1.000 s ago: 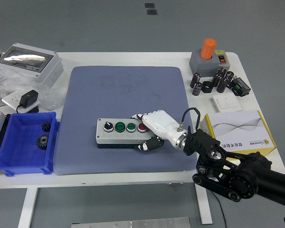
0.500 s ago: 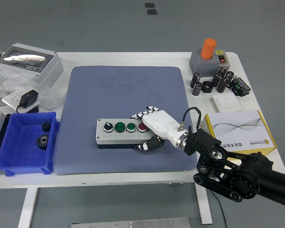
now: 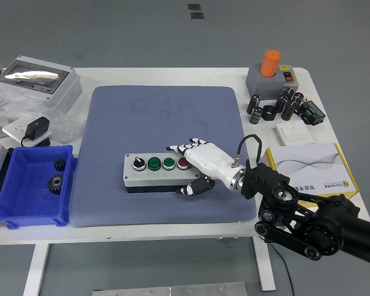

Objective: Pick up the button,place it on the desk,press the button,press the button

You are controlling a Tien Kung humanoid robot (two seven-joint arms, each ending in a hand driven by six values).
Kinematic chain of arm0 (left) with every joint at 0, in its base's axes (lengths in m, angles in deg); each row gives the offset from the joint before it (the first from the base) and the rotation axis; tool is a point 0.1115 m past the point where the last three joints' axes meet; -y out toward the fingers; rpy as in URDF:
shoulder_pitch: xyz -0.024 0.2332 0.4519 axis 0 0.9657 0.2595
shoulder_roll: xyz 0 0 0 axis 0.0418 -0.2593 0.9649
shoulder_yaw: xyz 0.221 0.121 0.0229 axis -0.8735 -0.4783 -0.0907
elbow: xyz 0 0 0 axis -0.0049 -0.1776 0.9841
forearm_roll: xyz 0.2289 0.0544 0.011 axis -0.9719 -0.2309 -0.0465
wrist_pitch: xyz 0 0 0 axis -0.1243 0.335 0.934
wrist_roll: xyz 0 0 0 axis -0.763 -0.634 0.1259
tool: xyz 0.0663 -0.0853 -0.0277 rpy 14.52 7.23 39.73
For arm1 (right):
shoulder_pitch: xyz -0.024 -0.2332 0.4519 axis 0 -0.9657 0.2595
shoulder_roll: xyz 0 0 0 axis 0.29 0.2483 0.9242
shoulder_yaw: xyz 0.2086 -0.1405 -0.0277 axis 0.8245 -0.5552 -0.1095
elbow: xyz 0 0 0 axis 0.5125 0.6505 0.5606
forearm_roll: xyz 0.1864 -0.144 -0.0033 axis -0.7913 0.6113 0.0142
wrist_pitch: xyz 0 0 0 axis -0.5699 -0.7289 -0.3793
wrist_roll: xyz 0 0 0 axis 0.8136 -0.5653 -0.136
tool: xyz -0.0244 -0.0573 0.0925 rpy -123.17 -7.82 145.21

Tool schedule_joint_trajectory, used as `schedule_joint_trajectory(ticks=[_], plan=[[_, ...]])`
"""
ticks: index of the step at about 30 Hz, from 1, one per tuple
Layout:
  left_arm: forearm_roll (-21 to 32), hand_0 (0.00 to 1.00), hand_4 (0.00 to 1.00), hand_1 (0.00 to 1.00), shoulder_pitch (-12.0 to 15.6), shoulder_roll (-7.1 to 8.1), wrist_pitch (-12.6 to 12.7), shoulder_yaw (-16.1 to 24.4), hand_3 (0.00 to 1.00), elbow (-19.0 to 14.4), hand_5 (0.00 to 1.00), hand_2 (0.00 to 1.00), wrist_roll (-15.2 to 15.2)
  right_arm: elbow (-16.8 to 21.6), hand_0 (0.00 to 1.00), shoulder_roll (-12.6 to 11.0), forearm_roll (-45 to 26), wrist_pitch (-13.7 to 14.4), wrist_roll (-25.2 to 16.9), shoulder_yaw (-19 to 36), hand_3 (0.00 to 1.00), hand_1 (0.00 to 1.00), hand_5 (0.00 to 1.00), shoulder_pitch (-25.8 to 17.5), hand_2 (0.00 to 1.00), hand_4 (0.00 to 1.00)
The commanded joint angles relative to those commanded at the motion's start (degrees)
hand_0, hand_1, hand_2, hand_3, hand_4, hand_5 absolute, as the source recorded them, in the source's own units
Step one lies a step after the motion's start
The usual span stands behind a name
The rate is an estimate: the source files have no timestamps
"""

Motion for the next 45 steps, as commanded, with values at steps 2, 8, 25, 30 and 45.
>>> schedule_joint_trajectory(ticks=[2,8,25,30,45], plan=[[-0.03,0.696,0.596,0.671,-0.06,0.01,-0.23,0.03,0.788,-0.07,0.88,0.651,-0.34,2.24,0.998,-1.1,-0.32,-2.36,0.03,1.44,0.998,0.959,0.303,-0.03,0.973,0.941],[-0.14,0.696,0.593,0.672,-0.13,0.0,-0.28,0.18,0.788,0.0,0.876,0.651,0.12,10.61,0.998,-7.46,-6.44,-9.03,-1.69,8.5,0.998,0.998,0.268,-2.25,0.998,0.917],[0.27,0.697,0.59,0.671,-0.09,-0.05,0.04,0.07,0.786,-0.08,0.868,0.649,0.25,21.49,0.998,-15.96,-7.66,-13.84,8.65,11.21,0.998,0.956,0.297,-1.16,0.969,0.704],[0.35,0.697,0.563,0.672,-0.05,0.04,0.07,0.03,0.773,-0.15,0.85,0.65,0.07,22.18,0.189,-15.94,-6.48,-17.33,11.56,10.09,0.772,0.182,0.125,0.11,0.268,0.396],[0.36,0.698,0.563,0.672,-0.3,-0.07,0.02,-0.02,0.772,-0.29,0.854,0.649,-0.28,20.57,0.113,-10.83,-5.48,-16.31,12.96,1.81,0.756,0.102,0.002,4.12,0.187,0.361]])
